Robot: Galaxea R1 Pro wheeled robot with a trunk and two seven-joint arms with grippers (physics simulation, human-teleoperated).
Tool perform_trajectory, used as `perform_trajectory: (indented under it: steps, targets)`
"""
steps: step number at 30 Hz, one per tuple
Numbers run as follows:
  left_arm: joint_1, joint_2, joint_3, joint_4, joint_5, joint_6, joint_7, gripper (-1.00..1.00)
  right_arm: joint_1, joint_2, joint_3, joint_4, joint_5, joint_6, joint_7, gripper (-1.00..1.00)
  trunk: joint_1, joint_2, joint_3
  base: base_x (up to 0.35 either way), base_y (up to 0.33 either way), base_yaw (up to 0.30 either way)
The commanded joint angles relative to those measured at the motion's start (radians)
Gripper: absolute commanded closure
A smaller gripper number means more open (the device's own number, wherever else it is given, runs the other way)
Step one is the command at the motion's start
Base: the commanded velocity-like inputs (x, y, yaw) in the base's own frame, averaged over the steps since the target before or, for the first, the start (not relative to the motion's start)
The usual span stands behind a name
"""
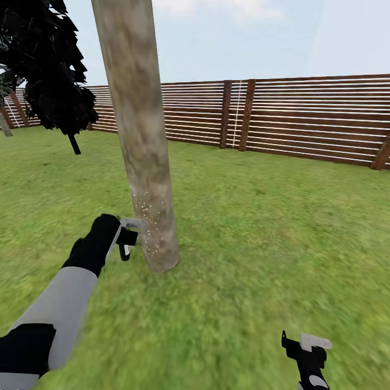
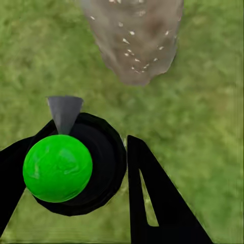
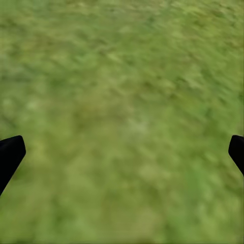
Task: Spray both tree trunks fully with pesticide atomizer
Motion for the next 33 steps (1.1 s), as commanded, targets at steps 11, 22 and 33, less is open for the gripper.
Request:
perform_trajectory:
  steps: [11,22,33]
  targets:
    - [0.074,0.063,-0.004,0.199,0.008,-0.019,-0.001,1.0,0.0,0.0,0.0,0.001,0.0,0.0,0.001,-1.0,0.0,0.0,0.0,0.0,0.0,0.0]
    - [-0.089,0.063,0.001,0.15,0.01,-0.008,-0.065,1.0,0.0,-0.001,0.0,-0.001,0.0,0.0,0.0,-1.0,0.0,0.0,0.0,0.0,0.0,0.0]
    - [0.092,0.057,0.004,0.174,0.005,-0.11,-0.041,1.0,0.0,0.0,0.0,0.001,0.0,0.0,0.001,-1.0,0.0,0.0,0.0,0.0,0.0,0.0]
